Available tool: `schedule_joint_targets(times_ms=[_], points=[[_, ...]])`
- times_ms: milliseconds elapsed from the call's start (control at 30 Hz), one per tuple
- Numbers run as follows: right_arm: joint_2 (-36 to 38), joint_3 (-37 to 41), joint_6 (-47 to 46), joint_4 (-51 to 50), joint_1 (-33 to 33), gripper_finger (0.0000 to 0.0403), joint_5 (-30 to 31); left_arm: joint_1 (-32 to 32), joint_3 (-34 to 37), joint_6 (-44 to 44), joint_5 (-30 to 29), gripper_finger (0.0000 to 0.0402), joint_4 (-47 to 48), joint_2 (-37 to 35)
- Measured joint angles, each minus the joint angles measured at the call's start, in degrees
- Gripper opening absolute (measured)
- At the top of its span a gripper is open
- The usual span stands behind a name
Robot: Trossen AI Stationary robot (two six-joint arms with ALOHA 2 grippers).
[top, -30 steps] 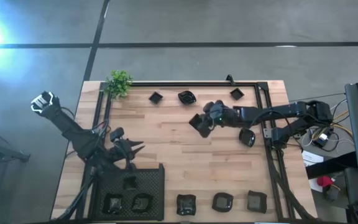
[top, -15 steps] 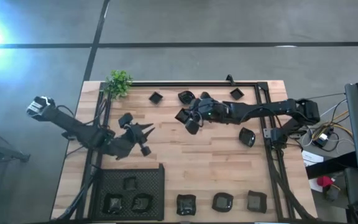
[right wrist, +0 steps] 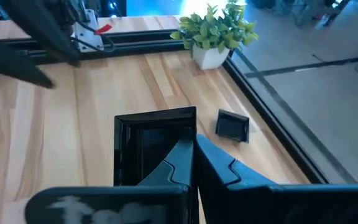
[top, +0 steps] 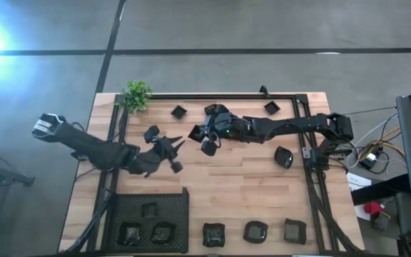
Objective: Pick & Place Mini shaped plates
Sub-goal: Stack the square plate on top of the square plate on the shelf
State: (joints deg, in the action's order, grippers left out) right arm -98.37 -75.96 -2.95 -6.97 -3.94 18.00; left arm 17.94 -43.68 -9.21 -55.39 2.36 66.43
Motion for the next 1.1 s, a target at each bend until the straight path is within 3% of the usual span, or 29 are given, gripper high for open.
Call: schedule_joint_targets(times_ms=[433,1100], points=[[0.3,-0.3,2.8,0.4,1.7,0.0008,0.0,-5.4,0.0,-0.2,2.0,0.0069,-6.0,3.3],[0.3,-0.2,4.2,1.5,1.8,0.0008,0.1,-5.7,0.0,-0.9,2.6,0.0069,-7.8,4.2]])
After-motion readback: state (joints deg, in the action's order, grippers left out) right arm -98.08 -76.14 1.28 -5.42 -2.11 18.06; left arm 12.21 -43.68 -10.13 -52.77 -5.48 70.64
